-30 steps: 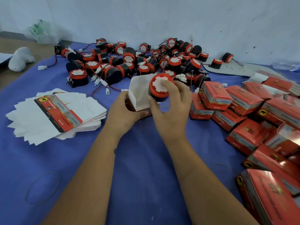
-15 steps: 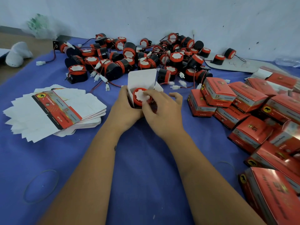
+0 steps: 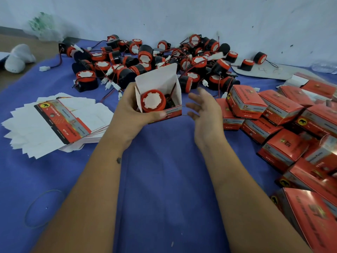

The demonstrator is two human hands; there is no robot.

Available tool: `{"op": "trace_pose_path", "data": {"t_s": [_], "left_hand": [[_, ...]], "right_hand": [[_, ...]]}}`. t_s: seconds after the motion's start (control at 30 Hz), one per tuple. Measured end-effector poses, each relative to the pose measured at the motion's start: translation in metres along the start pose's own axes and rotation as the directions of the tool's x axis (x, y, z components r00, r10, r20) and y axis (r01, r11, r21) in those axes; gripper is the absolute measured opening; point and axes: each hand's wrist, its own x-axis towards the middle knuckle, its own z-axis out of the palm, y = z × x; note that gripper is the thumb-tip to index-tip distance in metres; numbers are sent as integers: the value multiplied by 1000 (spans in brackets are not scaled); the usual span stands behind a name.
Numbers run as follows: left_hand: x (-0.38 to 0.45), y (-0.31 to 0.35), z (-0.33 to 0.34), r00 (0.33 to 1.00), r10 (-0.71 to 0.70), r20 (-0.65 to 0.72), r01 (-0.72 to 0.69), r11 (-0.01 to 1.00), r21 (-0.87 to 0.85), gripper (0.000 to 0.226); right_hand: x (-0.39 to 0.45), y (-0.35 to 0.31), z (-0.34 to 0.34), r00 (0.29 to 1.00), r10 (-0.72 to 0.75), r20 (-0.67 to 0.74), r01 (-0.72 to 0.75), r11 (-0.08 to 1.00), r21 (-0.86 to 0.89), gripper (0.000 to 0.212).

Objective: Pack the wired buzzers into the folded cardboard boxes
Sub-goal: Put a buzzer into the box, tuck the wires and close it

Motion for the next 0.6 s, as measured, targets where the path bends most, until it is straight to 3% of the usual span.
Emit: {"op": "trace_pose_path", "data": {"t_s": [0.07, 0.13, 0.23, 0.3, 0.37, 0.43, 0.5, 0.6], "left_hand": [[-1, 0, -3, 998, -2, 65, -1, 999, 41, 70], [-2, -2, -3, 989, -32, 141, 10, 988, 154, 69], [-1, -6, -3, 977, -100, 190, 57, 973, 223, 63], [0, -8, -3, 974, -127, 187, 82, 970, 228, 63], [0, -9, -1, 973, -140, 186, 95, 969, 229, 64], [-1, -8, 1, 970, -136, 202, 91, 972, 218, 64], [-2, -7, 2, 967, -104, 233, 55, 976, 208, 63], [-3, -10, 0, 961, -63, 268, -1, 973, 232, 64]], "right_hand": [[5, -3, -6, 999, 6, 52, -15, 985, 170, 39], [5, -4, -8, 998, -9, 54, -3, 975, 224, 42], [1, -4, -4, 991, -89, -104, 101, 989, 111, 21], [-2, -2, 1, 940, -291, -178, 273, 955, -116, 11], [-7, 0, 5, 830, -549, -96, 480, 791, -379, 9], [-12, 2, 9, 661, -738, 134, 669, 498, -552, 7], [-18, 7, 16, 514, -788, 340, 759, 232, -609, 18], [-25, 10, 24, 434, -772, 464, 793, 82, -604, 25]]}}
